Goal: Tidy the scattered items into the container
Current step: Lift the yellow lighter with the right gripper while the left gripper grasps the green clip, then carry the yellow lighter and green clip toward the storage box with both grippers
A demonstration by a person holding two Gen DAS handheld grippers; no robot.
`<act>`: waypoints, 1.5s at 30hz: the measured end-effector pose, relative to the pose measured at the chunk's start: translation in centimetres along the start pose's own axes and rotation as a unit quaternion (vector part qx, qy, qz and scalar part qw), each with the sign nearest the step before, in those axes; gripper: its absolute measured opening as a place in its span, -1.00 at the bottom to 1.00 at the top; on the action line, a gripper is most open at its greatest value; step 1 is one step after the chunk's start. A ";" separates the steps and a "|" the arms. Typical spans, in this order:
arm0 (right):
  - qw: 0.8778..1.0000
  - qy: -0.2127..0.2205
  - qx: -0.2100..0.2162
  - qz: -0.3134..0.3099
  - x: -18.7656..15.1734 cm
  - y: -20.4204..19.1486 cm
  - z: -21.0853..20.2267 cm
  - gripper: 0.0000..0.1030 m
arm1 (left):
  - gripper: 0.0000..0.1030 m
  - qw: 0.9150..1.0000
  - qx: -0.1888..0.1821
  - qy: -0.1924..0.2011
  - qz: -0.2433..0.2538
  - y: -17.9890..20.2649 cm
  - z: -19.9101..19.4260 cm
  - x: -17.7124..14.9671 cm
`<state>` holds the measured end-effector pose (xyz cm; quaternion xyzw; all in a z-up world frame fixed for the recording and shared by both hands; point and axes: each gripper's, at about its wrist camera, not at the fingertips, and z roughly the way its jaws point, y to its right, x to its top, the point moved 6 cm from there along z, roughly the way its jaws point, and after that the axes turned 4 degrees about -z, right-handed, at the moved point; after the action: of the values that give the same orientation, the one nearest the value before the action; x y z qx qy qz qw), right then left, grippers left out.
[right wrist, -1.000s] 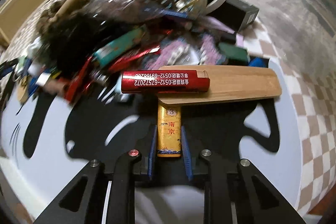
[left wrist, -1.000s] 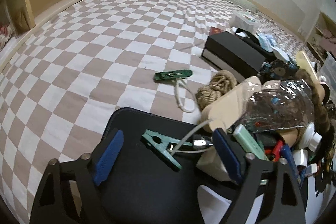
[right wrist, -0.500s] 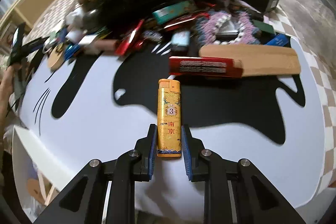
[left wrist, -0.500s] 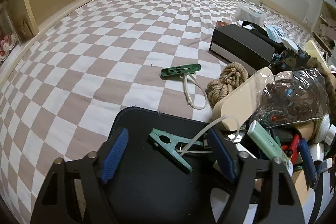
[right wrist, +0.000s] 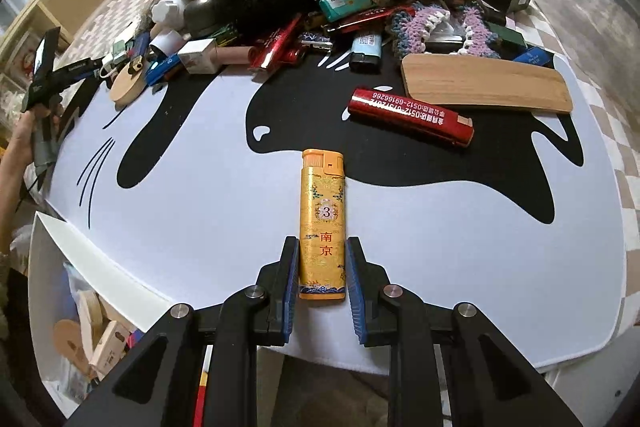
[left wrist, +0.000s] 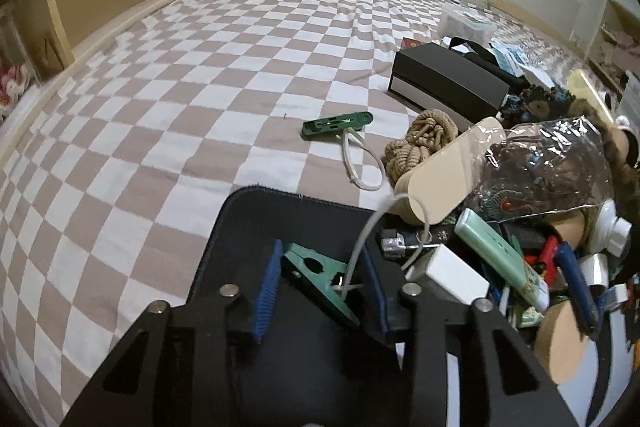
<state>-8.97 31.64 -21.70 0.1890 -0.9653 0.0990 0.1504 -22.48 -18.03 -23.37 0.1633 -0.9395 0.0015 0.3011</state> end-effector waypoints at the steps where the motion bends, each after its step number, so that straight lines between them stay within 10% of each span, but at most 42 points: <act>1: 1.000 0.000 0.000 0.000 -0.1 0.1 0.0 -0.54 | -0.33 1.000 -0.003 -0.002 -0.003 0.0 -0.1 -0.1; 45: 0.994 0.053 0.043 0.087 2.7 1.1 -1.9 -0.54 | -0.79 0.992 -0.119 0.000 -0.037 3.9 -10.2 -4.0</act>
<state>-11.33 32.15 -19.15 0.1054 -0.9636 0.1626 0.1841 -14.84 -12.14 -16.88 0.1610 -0.9264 -0.1214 0.3179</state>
